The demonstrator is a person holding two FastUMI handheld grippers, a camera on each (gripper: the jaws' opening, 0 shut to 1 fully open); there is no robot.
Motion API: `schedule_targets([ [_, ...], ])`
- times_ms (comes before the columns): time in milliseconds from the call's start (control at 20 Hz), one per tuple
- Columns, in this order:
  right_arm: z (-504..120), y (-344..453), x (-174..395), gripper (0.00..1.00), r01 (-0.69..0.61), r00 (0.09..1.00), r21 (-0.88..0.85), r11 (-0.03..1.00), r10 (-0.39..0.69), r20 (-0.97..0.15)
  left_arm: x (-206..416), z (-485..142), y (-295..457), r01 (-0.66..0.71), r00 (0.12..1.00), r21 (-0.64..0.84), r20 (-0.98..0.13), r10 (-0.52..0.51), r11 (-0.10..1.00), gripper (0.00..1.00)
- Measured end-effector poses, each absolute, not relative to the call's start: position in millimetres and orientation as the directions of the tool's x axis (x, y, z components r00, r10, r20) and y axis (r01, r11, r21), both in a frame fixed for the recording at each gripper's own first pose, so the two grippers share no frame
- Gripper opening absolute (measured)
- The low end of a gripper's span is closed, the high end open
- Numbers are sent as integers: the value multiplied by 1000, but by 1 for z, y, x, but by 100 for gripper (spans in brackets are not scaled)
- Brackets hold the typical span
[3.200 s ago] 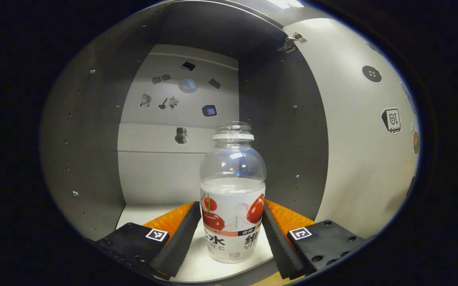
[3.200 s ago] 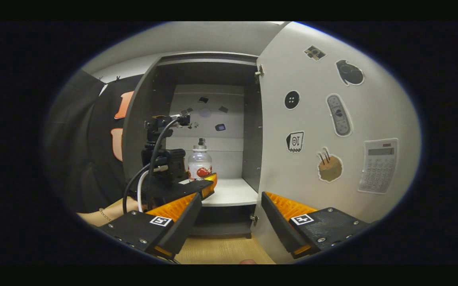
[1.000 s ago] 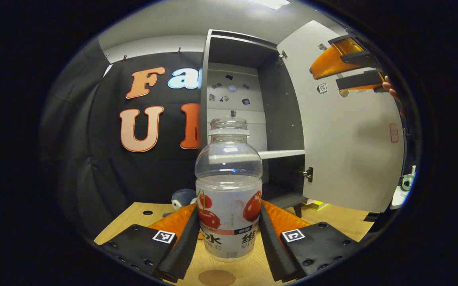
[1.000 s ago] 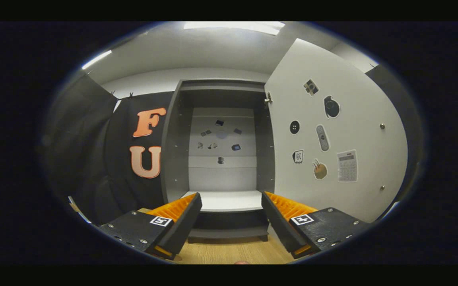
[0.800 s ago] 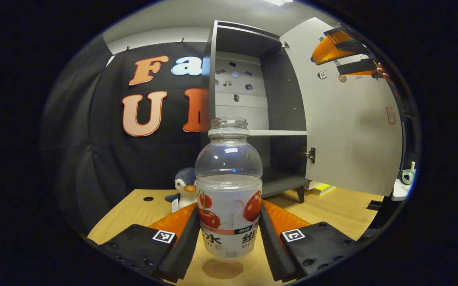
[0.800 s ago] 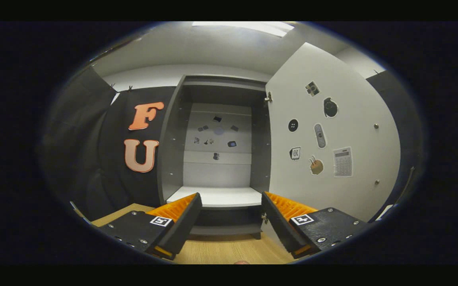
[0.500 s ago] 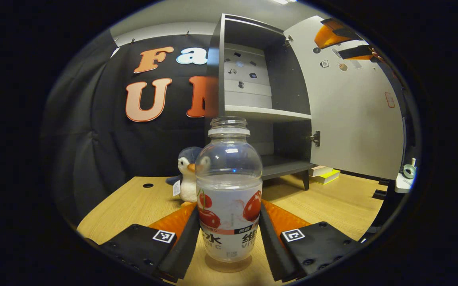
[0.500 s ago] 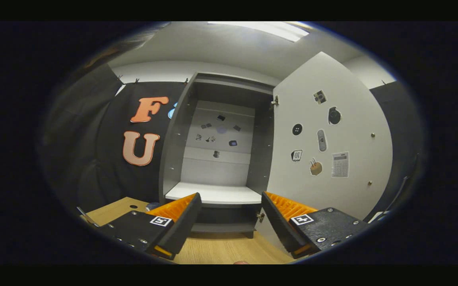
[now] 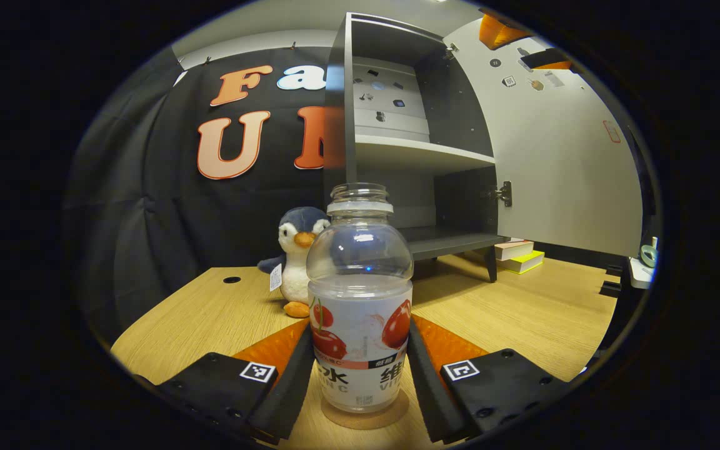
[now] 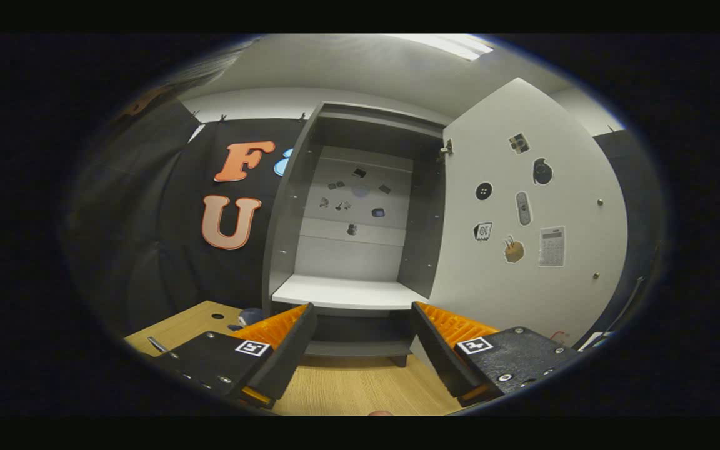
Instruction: Open the cabinet door with the right hand, grasp the bottle in the cabinet with the left hand and place it on the coaster, then close the cabinet door with the right hand.
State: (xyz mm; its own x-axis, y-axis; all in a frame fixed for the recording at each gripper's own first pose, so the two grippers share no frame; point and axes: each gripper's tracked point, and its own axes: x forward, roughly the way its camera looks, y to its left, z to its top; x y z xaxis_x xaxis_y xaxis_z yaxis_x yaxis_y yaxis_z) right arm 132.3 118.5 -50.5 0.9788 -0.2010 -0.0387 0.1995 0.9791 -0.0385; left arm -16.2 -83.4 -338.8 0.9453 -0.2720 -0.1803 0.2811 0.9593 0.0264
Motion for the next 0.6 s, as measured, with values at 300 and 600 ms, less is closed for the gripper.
schedule_targets([
  [300, -65, 108, 136, 93, 210, 974, -61, 976, -214, -78, -8, -355, -87, 254, 942, -25, -220, -253, 967, 83],
  [600, -66, 103, 137, 93, 207, 974, -91, 974, -214, -76, -18, -355, -87, 237, 946, -3, -224, -232, 971, 83],
])
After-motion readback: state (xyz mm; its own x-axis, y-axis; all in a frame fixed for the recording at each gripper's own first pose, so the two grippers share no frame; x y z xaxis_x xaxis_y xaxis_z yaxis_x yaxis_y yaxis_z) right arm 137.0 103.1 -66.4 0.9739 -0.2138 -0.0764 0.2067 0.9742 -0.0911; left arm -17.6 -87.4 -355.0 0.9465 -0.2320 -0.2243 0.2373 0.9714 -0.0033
